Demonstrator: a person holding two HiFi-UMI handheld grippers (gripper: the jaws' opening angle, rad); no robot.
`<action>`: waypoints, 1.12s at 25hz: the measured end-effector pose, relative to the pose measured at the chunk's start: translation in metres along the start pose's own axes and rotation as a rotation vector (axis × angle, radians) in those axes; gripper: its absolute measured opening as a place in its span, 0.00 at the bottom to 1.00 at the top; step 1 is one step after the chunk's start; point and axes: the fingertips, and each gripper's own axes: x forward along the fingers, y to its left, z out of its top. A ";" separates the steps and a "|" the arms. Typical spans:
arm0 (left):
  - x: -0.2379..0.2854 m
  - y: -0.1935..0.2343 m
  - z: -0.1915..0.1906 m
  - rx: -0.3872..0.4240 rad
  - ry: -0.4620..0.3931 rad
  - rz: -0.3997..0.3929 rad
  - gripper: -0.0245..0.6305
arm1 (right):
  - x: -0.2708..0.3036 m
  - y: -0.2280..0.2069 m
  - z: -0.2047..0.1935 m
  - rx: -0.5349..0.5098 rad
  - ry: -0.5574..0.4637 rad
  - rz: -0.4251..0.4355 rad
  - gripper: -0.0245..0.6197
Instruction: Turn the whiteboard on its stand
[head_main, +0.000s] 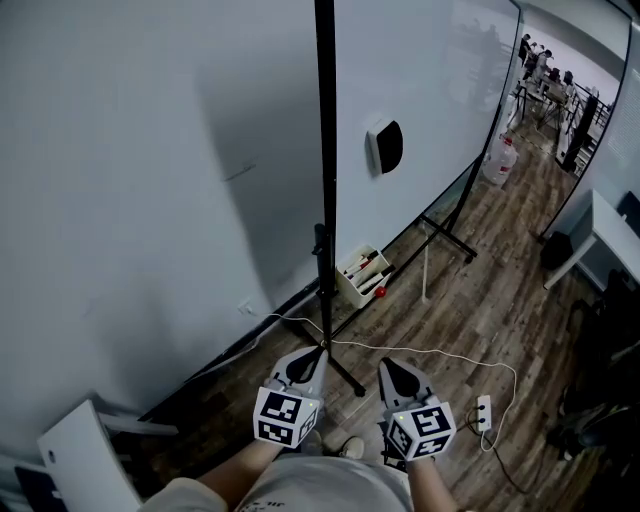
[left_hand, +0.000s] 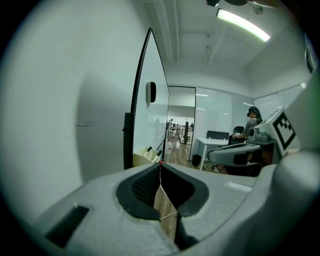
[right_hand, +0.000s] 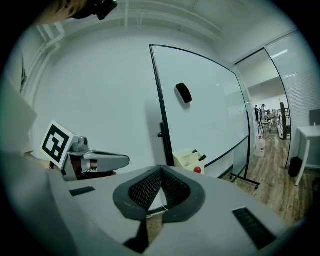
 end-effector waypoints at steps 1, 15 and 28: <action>0.003 0.002 0.001 -0.002 0.001 -0.003 0.06 | 0.003 -0.002 0.002 0.000 -0.001 -0.003 0.05; 0.048 0.041 0.020 0.012 -0.015 0.022 0.06 | 0.050 -0.022 0.019 -0.004 -0.005 0.005 0.05; 0.088 0.076 0.040 0.026 -0.023 0.017 0.20 | 0.075 -0.035 0.029 0.002 -0.007 -0.001 0.05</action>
